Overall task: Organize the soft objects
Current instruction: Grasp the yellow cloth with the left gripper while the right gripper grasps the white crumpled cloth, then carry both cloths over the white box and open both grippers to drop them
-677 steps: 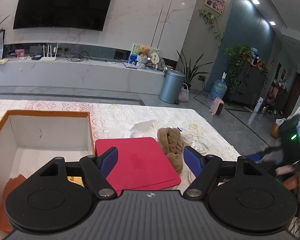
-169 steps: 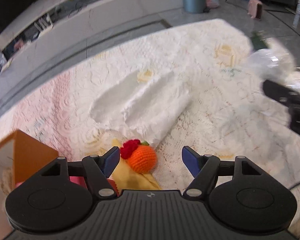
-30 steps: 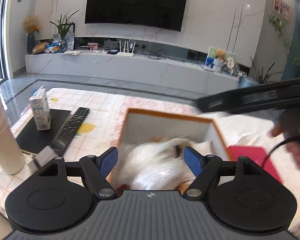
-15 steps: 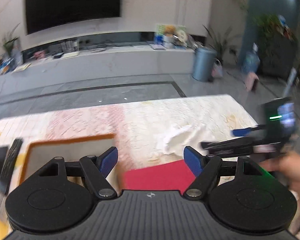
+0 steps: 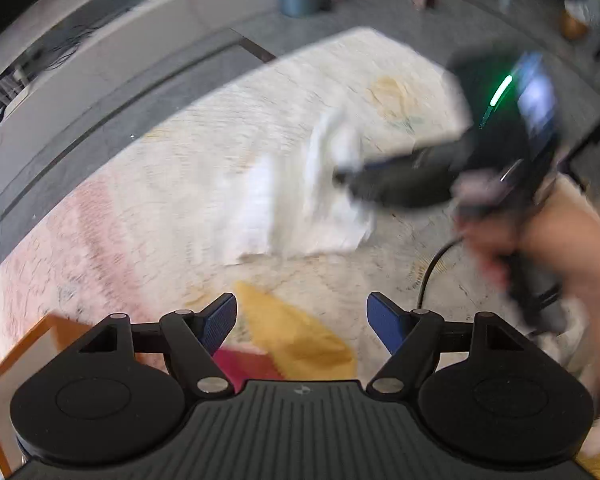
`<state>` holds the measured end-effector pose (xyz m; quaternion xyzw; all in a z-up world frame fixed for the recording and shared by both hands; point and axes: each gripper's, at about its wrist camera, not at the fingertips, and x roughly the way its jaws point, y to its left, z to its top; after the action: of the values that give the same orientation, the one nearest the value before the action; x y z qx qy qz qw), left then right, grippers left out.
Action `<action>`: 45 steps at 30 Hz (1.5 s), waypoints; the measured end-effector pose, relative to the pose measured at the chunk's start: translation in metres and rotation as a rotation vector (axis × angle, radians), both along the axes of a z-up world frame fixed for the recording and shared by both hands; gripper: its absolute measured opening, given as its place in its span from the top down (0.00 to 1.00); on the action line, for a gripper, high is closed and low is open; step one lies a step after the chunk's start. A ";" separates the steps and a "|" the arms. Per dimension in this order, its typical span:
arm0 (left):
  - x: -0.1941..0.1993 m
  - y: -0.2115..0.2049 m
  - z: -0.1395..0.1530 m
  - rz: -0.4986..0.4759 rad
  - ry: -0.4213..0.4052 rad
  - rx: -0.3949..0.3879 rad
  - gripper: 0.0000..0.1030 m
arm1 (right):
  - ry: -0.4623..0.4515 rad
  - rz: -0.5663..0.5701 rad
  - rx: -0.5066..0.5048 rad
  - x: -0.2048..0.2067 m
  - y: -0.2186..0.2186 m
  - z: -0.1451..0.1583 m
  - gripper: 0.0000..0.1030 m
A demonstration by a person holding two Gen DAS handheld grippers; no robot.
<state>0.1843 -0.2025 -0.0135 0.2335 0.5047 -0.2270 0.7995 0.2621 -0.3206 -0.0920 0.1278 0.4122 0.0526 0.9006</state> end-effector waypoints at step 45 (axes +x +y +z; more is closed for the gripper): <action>-0.087 0.217 0.149 0.407 -0.383 -0.221 0.99 | -0.532 0.315 -0.087 -0.149 0.209 0.311 0.86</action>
<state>0.0969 0.0145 0.1357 0.0776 0.3535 -0.0676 0.9298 0.1127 -0.1121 0.2193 0.0057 0.1785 0.2055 0.9622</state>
